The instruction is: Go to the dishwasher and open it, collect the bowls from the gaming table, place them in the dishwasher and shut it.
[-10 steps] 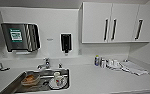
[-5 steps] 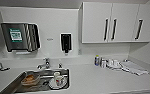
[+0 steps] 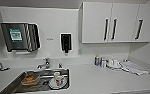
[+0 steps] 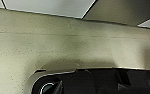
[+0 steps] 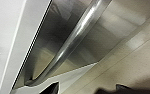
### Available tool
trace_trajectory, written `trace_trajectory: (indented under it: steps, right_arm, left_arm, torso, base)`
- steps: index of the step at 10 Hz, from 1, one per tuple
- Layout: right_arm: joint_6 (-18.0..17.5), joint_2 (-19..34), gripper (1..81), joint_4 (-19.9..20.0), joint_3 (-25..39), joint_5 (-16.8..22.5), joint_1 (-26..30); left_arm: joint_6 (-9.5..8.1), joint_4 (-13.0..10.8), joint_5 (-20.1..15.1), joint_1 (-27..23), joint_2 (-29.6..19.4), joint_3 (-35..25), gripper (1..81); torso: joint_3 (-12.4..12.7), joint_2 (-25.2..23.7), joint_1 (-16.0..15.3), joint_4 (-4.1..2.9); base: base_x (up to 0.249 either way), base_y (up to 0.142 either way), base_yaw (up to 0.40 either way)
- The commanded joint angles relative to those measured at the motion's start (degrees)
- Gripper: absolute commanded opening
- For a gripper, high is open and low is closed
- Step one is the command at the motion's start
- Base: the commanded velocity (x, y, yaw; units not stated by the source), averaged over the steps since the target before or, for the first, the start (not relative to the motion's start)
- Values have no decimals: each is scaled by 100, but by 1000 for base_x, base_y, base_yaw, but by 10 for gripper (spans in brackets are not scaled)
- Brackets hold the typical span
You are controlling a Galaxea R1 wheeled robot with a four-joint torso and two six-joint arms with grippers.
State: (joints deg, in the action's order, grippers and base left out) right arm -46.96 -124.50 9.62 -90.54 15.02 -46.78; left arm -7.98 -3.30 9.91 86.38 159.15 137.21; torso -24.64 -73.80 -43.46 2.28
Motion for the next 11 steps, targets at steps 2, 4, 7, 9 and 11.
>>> trace_trajectory:
  steps: [2, 4, 7, 9, 11]
  right_arm:
    - [-472, -6, 811, 146, -208, 150, 998]
    - [-656, -243, 811, 146, -453, 159, 1059]
    - [-657, -605, 811, 137, -973, 186, 1008]
    - [-648, -666, 811, 110, -1254, 177, 875]
    - [-630, -684, 811, 93, -1404, 177, 858]
  left_arm:
    - [-10, 22, -200, -406, -67, -27, 811]
    - [-18, 23, -200, -407, -67, -27, 811]
    - [-19, 84, -139, -407, -76, -27, 811]
    - [-19, 84, -139, -398, -67, -27, 811]
    - [-19, 84, -139, -407, -67, -18, 811]
  torso:
    - [0, 0, 0, 0]
    - [0, 0, -2, 0]
    - [-2, 0, -2, 0]
    - [-2, 0, -2, 0]
    - [-2, 0, -2, 0]
  base:
    - [0, 0, 0]
    - [0, 0, 0]
    - [0, 0, 0]
    - [0, 0, 0]
    - [0, 0, 0]
